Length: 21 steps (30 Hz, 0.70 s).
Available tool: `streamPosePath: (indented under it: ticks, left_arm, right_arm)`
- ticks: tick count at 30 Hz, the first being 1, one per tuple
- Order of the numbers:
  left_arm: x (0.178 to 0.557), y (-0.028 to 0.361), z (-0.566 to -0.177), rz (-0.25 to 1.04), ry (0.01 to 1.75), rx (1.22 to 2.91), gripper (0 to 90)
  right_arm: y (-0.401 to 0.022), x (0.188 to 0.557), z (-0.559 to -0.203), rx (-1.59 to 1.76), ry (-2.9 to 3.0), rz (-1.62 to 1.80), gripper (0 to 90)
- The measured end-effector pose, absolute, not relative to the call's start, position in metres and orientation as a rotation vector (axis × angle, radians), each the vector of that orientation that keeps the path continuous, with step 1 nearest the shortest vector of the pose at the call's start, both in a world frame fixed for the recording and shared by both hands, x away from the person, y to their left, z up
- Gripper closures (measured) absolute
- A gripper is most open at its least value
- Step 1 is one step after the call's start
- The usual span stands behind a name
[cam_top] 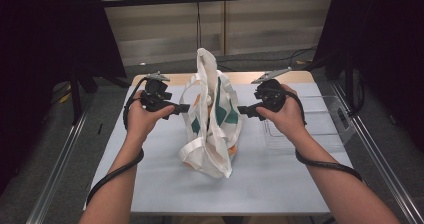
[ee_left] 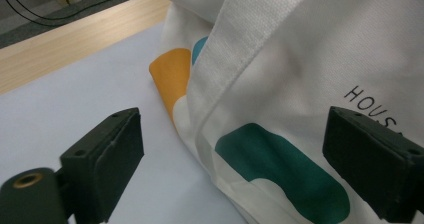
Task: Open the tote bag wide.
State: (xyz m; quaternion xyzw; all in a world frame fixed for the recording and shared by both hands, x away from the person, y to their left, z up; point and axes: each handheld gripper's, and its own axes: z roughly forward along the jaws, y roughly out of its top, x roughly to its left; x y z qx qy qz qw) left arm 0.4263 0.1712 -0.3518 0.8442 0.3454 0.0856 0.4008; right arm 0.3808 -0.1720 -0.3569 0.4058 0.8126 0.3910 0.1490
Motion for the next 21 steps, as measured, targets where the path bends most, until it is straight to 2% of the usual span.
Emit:
streamPosePath:
  ticks: [11,12,21]
  left_arm:
    - [0.433,0.168,-0.348,0.196,0.884,2.137,26.5]
    - [0.434,0.168,-0.348,0.189,0.883,2.133,31.1]
    - [0.438,0.162,-0.343,0.195,0.880,2.150,38.0]
  right_arm:
    - [-0.159,0.389,-0.356,1.162,2.343,1.112,16.6]
    - [-0.156,0.390,-0.354,1.159,2.342,1.123,16.6]
    - [-0.147,0.398,-0.350,1.149,2.332,1.126,19.6]
